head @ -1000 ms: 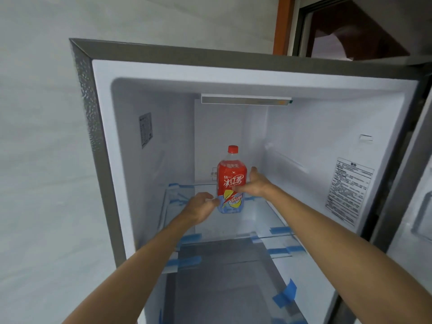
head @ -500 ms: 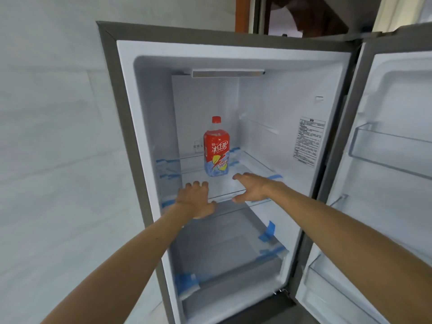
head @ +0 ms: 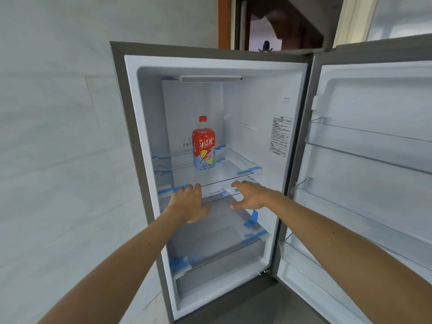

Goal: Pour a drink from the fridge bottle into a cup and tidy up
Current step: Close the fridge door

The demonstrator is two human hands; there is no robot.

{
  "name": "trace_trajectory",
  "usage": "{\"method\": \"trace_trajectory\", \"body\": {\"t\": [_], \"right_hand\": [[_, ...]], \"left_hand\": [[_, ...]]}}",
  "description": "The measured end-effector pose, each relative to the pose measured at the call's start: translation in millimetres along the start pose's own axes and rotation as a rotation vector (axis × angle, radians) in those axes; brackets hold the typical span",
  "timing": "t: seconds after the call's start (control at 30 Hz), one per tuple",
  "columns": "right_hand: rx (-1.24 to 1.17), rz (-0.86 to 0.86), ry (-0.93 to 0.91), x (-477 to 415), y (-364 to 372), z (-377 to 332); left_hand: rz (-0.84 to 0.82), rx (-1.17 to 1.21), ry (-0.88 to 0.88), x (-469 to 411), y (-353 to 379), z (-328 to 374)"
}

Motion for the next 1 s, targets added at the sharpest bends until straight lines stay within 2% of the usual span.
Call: {"method": "trace_trajectory", "body": {"t": [0.63, 1.0], "right_hand": [[0.012, 0.030, -0.142, 153, 19, 18], [-0.041, -0.022, -0.184, 225, 47, 18]], "left_hand": [[0.010, 0.073, -0.133, 150, 8, 78], [-0.035, -0.009, -0.186, 230, 7, 105]]}}
Point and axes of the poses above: each hand's wrist, its own x-axis away from the middle knuckle, its own y-axis out of the palm, z = x × y, the point moved 7 cm from there along -x, towards the middle knuckle, and after that the axes turned 2 degrees about x, right-handed, at the moved point
